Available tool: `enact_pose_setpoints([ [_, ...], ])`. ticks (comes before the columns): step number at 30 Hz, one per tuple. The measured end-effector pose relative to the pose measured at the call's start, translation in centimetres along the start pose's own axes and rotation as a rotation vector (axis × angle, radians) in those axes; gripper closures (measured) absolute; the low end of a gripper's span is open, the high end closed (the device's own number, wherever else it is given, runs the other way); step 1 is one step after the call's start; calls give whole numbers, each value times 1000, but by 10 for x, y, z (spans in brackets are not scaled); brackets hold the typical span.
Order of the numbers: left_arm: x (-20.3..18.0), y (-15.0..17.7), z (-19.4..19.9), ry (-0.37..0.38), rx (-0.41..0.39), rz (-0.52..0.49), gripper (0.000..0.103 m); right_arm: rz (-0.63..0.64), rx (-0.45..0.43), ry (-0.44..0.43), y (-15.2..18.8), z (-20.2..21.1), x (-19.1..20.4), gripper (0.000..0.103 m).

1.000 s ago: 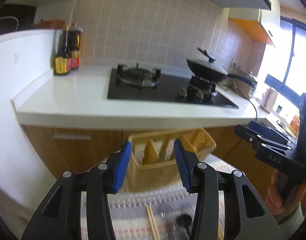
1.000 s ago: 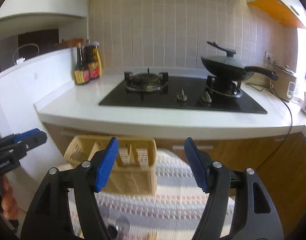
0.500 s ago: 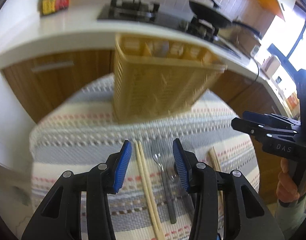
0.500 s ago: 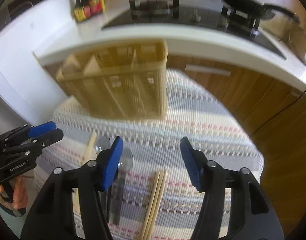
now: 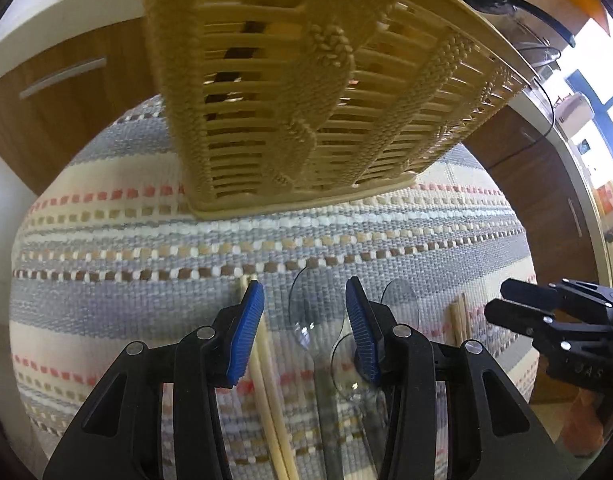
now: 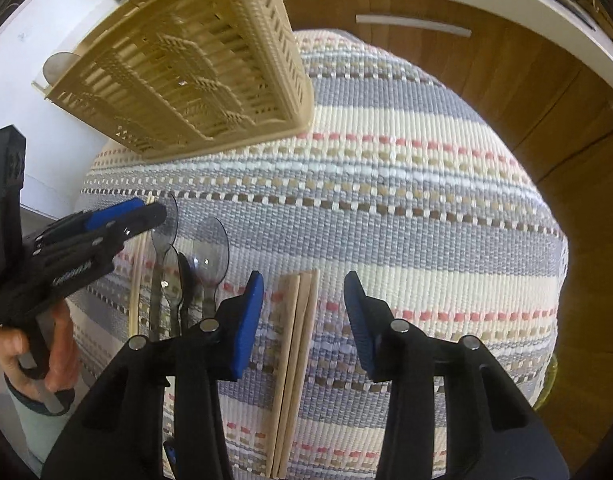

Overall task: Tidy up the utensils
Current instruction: 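Lower the left gripper toward another clear spoon on the cloth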

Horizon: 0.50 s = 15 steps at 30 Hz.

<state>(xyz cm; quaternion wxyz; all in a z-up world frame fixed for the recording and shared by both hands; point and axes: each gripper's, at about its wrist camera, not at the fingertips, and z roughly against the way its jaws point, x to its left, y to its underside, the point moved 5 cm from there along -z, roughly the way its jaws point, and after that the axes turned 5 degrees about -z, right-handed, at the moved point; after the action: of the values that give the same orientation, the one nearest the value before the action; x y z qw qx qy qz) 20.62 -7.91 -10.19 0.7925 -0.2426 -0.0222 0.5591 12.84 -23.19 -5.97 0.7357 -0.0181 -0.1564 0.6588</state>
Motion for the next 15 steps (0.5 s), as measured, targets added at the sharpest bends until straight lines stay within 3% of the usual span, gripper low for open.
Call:
enact_pose_setpoints([
  [6, -13, -6, -11, -10, 18, -14, 62, -5, 6, 7, 0, -2, -7, 64],
  [15, -48, -2, -34, -124, 21, -98, 62, 3, 26, 24, 13, -1, -16, 65],
])
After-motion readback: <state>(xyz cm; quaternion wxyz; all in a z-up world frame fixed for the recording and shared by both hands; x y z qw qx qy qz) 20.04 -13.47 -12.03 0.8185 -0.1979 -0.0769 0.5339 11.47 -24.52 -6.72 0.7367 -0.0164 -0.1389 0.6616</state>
